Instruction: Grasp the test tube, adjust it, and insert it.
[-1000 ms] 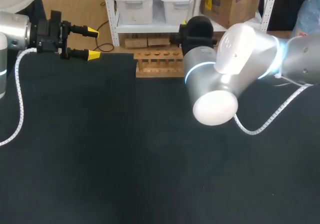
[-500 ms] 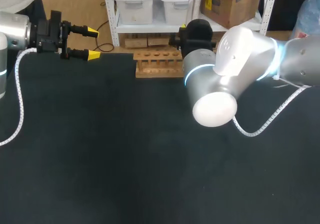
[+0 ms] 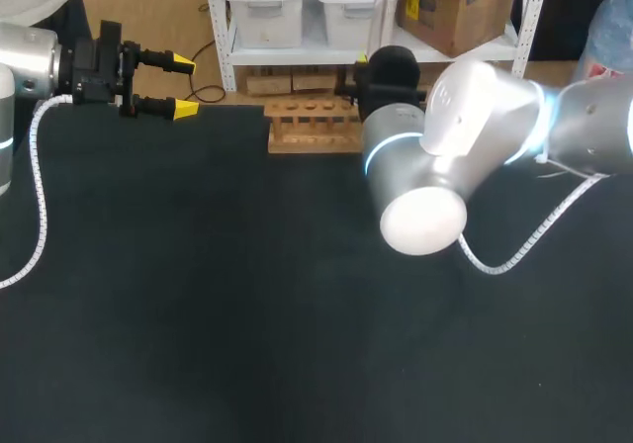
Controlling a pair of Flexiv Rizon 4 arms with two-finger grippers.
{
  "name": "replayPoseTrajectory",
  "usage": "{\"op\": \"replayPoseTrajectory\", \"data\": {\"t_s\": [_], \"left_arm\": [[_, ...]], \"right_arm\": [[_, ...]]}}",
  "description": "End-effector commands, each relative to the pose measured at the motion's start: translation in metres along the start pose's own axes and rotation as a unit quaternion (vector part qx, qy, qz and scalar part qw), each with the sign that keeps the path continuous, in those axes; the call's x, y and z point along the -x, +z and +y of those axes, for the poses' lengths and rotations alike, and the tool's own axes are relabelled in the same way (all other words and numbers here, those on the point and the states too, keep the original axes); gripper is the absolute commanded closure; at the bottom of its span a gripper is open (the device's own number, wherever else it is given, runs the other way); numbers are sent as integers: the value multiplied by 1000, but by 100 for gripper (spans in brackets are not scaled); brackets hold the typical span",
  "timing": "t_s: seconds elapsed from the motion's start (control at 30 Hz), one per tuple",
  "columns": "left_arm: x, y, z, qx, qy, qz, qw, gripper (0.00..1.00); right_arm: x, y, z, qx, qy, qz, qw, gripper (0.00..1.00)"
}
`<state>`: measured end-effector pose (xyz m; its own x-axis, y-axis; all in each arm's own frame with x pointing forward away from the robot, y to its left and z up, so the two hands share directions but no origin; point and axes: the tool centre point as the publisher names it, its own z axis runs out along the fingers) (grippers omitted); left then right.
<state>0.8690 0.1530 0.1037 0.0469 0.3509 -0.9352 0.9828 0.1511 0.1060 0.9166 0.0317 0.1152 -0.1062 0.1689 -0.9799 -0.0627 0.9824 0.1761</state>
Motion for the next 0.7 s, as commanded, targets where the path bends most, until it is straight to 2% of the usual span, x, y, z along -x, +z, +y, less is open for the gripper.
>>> {"op": "replayPoseTrajectory", "data": {"t_s": [0.03,0.7], "left_arm": [[-1,0,1,-1,1,-1,1000,0],[-1,0,1,-1,1,-1,1000,0]], "right_arm": [[-10,0,-5,17,4,-3,1000,100],[-34,-3,-6,23,13,-2,1000,100]]}}
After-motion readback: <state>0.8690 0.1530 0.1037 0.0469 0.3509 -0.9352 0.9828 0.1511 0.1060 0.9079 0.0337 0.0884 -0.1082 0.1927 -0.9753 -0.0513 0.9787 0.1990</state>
